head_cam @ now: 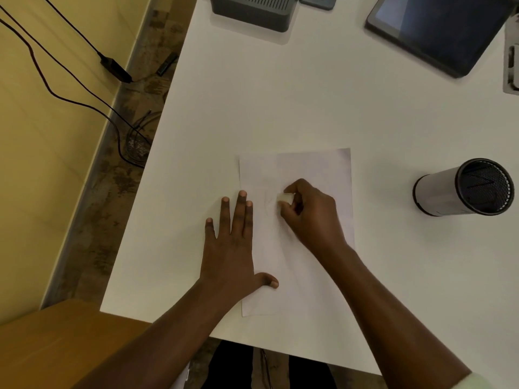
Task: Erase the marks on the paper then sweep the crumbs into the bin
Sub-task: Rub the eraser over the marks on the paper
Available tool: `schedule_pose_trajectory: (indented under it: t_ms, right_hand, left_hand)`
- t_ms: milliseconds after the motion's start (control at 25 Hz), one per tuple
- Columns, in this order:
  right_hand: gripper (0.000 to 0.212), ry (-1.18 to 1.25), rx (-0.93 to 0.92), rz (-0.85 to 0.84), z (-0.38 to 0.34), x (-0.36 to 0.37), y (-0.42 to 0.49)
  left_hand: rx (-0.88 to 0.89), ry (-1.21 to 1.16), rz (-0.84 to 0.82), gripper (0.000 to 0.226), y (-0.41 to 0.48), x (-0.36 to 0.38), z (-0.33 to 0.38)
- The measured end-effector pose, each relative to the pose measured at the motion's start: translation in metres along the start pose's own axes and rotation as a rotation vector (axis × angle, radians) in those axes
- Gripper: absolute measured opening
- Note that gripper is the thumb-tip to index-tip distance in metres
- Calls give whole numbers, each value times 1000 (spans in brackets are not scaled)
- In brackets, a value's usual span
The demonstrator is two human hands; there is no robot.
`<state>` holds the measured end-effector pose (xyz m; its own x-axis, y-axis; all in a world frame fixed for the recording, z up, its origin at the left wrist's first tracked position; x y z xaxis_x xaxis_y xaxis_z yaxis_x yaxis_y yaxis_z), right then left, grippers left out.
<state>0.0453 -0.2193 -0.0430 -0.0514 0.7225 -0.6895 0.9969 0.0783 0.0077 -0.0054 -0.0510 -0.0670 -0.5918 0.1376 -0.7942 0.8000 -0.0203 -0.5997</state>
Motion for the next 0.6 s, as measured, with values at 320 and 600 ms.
schedule_pose_trajectory:
  t_ms: [320, 600]
  right_hand:
    - [18, -12, -140, -223, -13, 21, 0]
    - [19, -40, -161, -223, -15, 16, -5]
  left_hand:
    - [4, 52, -16, 160, 1, -3, 4]
    - [-2, 94, -38, 161, 1, -5, 6]
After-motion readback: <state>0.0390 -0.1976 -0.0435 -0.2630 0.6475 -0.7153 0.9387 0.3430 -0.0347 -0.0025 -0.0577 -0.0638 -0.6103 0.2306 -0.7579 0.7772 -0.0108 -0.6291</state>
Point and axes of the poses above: each hand's wrist, its own y-axis towards the middle knuckle, its own x-axis out of the palm, z = x × y, the point moved 5 cm from there along y, towards the middle knuckle, and after that the axes turned 12 degrees about -x, right-handed, at the moved point
